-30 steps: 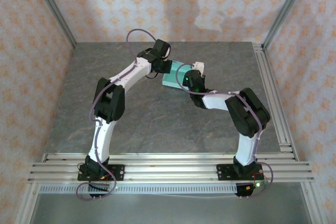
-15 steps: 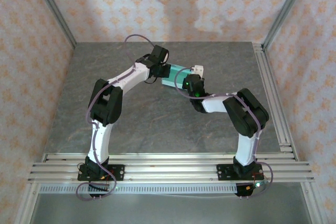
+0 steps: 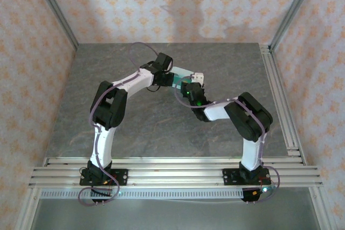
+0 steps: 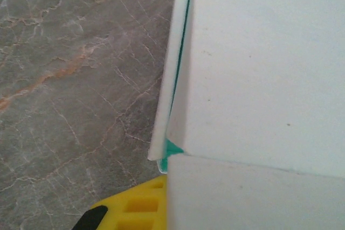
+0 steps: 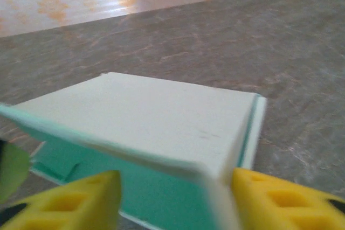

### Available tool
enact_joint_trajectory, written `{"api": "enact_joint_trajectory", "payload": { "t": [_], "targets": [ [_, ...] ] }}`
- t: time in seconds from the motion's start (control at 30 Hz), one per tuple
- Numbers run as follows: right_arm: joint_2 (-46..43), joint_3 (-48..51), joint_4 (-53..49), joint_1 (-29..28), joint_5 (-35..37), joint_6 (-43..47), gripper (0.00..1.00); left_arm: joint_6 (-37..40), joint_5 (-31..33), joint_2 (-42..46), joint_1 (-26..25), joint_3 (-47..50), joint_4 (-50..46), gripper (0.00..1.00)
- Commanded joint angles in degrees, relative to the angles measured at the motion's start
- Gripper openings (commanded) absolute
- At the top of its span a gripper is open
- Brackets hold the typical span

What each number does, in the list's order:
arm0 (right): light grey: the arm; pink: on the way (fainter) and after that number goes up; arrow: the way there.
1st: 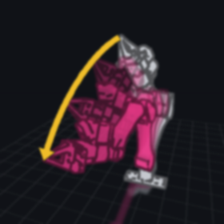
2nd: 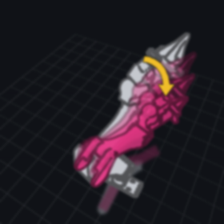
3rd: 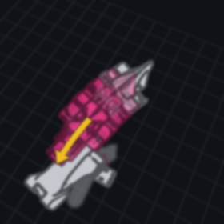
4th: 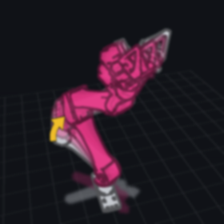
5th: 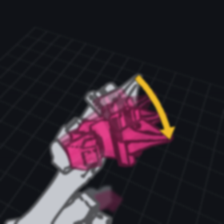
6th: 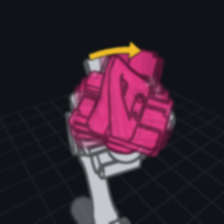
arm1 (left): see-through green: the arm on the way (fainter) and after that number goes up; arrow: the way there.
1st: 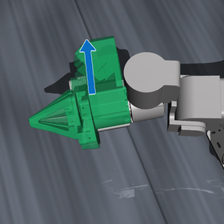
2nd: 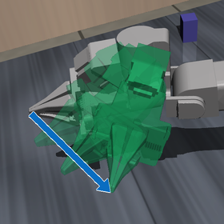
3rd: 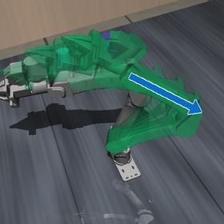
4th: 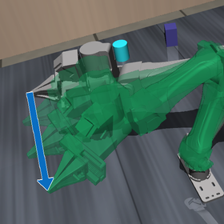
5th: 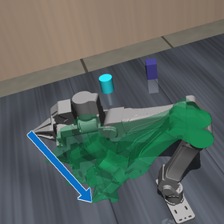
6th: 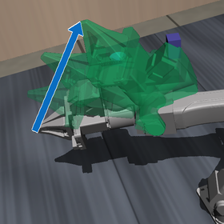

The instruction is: Fold the paper box

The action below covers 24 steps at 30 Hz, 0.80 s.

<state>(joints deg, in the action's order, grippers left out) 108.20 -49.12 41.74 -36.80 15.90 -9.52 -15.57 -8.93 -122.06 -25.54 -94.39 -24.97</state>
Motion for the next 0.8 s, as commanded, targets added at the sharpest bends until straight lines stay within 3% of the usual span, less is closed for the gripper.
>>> {"api": "enact_joint_trajectory", "payload": {
  "t": [0.0, 0.1, 0.33, 0.53, 0.77],
  "targets": [
    [-5.05, 2.13, 5.63, -0.66, -3.82, 1.35, 0.79, -0.25, -0.31, 2.79, -1.0, 0.83, 0.03, 0.0],
    [-8.09, 5.42, 7.41, -0.67, -5.86, 0.97, 0.9, -0.51, -0.27, 2.79, -0.98, 0.94, 0.13, 0.0],
    [-18.23, 14.63, 10.58, -0.66, -5.49, -2.32, 0.94, -0.02, -0.68, 3.4, -0.94, 0.92, -0.2, 0.0],
    [-27.49, 12.7, -2.75, -0.07, -0.9, -4.22, 0.94, 1.94, -2.85, 6.04, -0.94, 3.49, 0.85, 0.08],
    [-28.23, 6.95, -12.12, 5.89, -7.18, -13.83, 0.94, 2.61, -4.65, 8.93, -0.99, 6.09, 1.31, 0.21]
  ]
}}
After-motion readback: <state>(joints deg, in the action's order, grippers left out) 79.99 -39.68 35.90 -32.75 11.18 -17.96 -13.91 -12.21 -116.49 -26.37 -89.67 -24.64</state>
